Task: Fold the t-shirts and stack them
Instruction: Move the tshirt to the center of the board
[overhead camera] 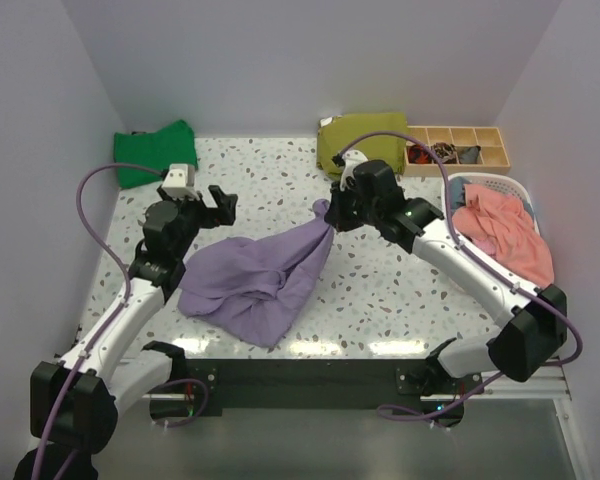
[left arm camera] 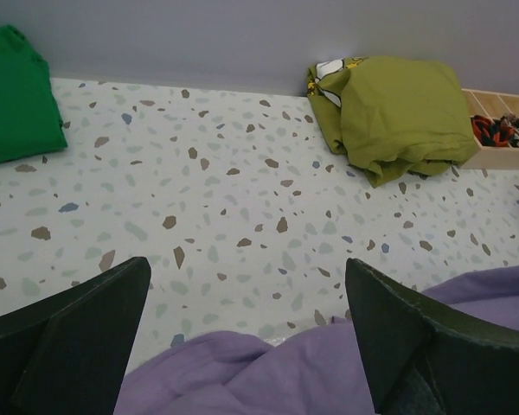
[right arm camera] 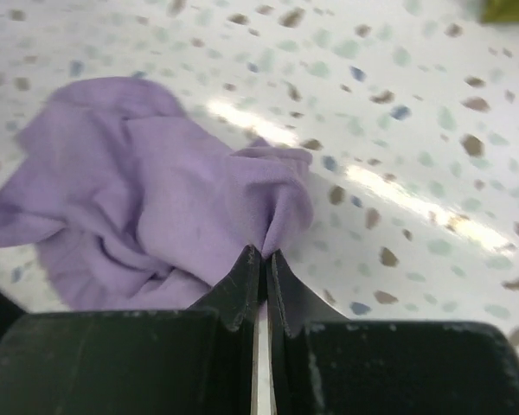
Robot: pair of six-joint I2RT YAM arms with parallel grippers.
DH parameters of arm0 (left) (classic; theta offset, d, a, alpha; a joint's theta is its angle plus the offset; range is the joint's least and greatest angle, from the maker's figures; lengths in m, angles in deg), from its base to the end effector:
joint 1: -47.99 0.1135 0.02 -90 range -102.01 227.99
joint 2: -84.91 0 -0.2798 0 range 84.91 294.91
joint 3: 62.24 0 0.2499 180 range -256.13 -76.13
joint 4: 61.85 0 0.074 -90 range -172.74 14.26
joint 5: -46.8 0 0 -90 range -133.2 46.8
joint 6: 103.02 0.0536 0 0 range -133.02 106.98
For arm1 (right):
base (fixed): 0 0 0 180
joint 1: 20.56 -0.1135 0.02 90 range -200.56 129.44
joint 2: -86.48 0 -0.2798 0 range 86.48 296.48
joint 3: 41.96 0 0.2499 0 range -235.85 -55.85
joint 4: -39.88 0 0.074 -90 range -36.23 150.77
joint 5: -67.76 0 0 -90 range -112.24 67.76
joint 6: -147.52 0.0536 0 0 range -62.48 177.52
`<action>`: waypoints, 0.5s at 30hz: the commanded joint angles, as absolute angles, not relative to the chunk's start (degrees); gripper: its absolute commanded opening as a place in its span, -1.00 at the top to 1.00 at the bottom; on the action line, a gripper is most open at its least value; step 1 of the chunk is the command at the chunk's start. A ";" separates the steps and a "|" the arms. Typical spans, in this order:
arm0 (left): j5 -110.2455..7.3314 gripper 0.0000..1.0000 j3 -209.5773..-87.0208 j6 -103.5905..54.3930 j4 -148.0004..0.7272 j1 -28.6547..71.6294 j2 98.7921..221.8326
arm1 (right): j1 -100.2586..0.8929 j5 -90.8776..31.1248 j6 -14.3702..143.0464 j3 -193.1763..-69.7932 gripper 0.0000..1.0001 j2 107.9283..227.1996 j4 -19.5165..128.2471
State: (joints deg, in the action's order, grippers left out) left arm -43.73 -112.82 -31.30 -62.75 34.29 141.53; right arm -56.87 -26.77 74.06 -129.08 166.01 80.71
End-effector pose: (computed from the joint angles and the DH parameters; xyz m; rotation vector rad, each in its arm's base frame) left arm 0.2343 -0.0576 0.3054 -0.0613 1.7089 -0.4248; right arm 0.2581 0.1949 0.3518 -0.4267 2.1729 0.6107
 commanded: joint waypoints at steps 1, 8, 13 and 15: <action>-39.59 -1.00 -111.20 -32.18 -63.79 33.92 139.84 | -56.68 -7.05 74.66 -123.19 1.00 165.76 78.03; -35.92 -1.00 -110.23 -34.98 -71.91 33.92 137.20 | -56.59 9.30 79.40 -117.90 1.00 169.62 80.04; -39.14 -1.00 -105.85 -36.83 -74.42 33.84 131.69 | -56.68 17.57 83.10 -115.44 -0.92 170.24 81.46; -42.91 -1.00 -103.65 -37.97 -74.16 33.84 129.74 | -56.59 16.18 83.54 -114.22 -0.93 169.28 80.50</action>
